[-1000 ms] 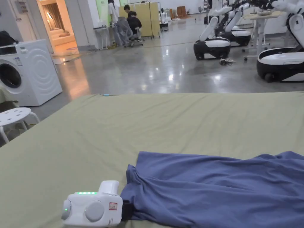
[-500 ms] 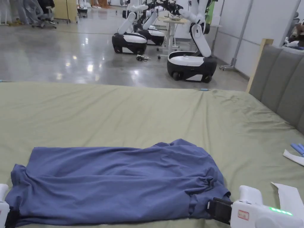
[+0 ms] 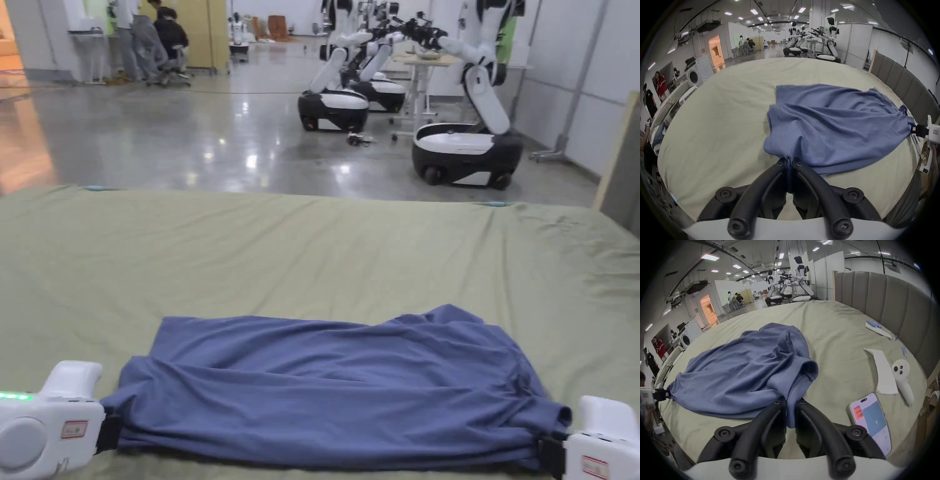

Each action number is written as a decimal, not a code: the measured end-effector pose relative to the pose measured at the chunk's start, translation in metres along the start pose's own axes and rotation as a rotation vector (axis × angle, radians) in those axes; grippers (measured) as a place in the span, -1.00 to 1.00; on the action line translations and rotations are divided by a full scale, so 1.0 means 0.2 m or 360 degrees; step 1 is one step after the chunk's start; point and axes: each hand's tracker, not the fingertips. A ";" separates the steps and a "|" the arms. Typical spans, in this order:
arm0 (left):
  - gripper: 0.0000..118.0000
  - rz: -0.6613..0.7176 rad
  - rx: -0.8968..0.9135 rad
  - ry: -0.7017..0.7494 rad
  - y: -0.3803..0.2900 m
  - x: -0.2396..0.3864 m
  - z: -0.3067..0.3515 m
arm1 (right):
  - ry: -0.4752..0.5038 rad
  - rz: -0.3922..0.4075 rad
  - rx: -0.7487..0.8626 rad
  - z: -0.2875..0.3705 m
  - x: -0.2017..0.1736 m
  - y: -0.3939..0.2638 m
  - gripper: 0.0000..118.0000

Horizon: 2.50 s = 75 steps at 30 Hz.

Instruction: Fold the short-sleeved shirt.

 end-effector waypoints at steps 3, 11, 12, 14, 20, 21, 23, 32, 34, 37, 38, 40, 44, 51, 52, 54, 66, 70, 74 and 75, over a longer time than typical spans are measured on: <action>-0.96 0.0053 0.0032 -0.0042 -0.11 -0.05 0.14 | 0.0048 -0.0055 0.0005 0.13 0.03 -0.08 -0.81; -0.96 0.0235 0.0011 -0.0170 -0.55 -0.08 0.45 | 0.0075 -0.0035 -0.0018 0.49 0.05 -0.37 -0.81; -0.96 0.0240 0.0028 -0.0171 -0.58 -0.11 0.43 | 0.0078 -0.0039 -0.0018 0.52 0.05 -0.39 -0.81; -0.96 0.0252 0.0039 -0.0188 -0.61 -0.11 0.46 | 0.0062 -0.0023 -0.0039 0.54 0.05 -0.42 -0.81; -0.19 0.0256 0.0145 -0.0147 -0.63 -0.08 0.50 | 0.0047 0.0016 -0.0056 0.51 0.06 -0.48 -0.58; 0.05 0.0261 0.0196 -0.0130 -0.63 -0.08 0.53 | 0.0019 0.0030 -0.0036 0.52 0.06 -0.48 -0.23; 0.06 0.0280 0.0356 -0.0077 -0.65 -0.05 0.62 | -0.0003 0.0062 0.0050 0.56 0.08 -0.48 0.50; 0.00 0.0090 0.0891 0.0030 -0.60 0.27 1.02 | 0.0089 0.0339 0.0591 0.86 -0.17 -0.43 0.52; -0.16 0.0023 0.0943 -0.0023 -0.58 0.32 1.06 | 0.0180 0.0349 0.0600 0.89 -0.25 -0.41 0.45; -0.69 0.0012 0.0914 -0.0171 -0.56 0.37 1.08 | 0.0304 0.0407 0.0733 0.89 -0.33 -0.43 -0.46; -1.00 0.0023 0.0908 -0.0195 -0.57 0.39 1.08 | 0.0294 0.0435 0.0729 0.89 -0.36 -0.42 -0.92; -1.00 0.0039 0.0917 -0.0205 -0.58 0.40 1.07 | 0.0263 0.0465 0.0658 0.87 -0.44 -0.41 -1.00; -1.00 0.0056 0.0911 -0.0183 -0.59 0.41 1.08 | 0.0346 0.0462 0.0608 0.87 -0.47 -0.42 -1.00; -1.00 0.0148 0.0824 -0.0215 -0.50 0.30 1.01 | 0.0400 0.0359 0.0592 0.88 -0.48 -0.35 -1.00; -1.00 0.0156 0.0805 -0.0216 -0.46 0.28 0.97 | 0.0411 0.0349 0.0594 0.88 -0.48 -0.35 -1.00; -1.00 0.0146 0.0707 -0.0212 -0.36 0.21 0.88 | 0.0417 0.0331 0.0589 0.87 -0.47 -0.35 -1.00; 0.06 0.0105 -0.0118 -0.0204 0.44 -0.02 -0.10 | 0.0342 0.0182 0.0491 0.74 -0.21 -0.41 -1.00; 0.03 0.0245 -0.0261 -0.0089 0.49 -0.08 -0.38 | 0.0329 0.0027 0.0457 0.69 -0.06 -0.42 -1.00; 0.01 0.0279 -0.0373 0.0017 0.50 -0.07 -0.54 | 0.0284 -0.0029 0.0416 0.65 0.05 -0.40 -1.00; 0.01 0.0267 -0.0402 0.0069 0.49 -0.08 -0.58 | 0.0260 -0.0034 0.0416 0.65 0.07 -0.39 -1.00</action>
